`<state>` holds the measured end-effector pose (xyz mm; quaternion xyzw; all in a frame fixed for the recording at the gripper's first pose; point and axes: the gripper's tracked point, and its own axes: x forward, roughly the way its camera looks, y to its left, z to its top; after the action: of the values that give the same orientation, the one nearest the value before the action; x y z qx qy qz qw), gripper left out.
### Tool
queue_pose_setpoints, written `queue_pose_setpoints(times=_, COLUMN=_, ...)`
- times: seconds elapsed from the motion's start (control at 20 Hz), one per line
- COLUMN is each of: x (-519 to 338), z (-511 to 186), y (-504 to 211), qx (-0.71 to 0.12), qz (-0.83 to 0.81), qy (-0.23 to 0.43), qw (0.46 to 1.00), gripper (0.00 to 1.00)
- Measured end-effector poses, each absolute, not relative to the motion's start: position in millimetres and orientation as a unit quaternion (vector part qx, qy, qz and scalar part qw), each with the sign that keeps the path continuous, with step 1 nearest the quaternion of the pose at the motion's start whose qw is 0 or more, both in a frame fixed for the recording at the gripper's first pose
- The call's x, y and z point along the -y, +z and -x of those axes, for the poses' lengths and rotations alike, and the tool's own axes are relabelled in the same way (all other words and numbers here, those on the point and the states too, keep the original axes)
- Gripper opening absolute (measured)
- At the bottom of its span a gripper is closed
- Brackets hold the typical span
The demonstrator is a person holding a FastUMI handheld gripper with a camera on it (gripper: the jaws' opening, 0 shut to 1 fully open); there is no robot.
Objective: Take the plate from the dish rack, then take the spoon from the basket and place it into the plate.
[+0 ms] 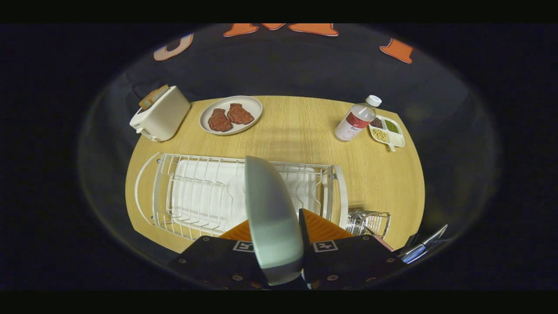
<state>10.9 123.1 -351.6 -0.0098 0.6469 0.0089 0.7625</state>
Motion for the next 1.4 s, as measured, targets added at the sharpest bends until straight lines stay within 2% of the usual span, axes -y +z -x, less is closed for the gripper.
queue_pose_setpoints(times=0.4, x=-103.7, z=18.4, y=-309.1, qx=-0.619, qz=-0.072, qy=0.021, qw=0.782, gripper=0.36)
queue_pose_setpoints(times=1.0, x=-78.2, z=81.7, y=-315.6, qx=-0.621, qz=-0.175, qy=0.032, qw=0.763, gripper=0.36)
queue_pose_setpoints(times=1.4, x=-73.3, z=130.6, y=-323.1, qx=-0.615, qz=-0.236, qy=0.062, qw=0.750, gripper=0.36)
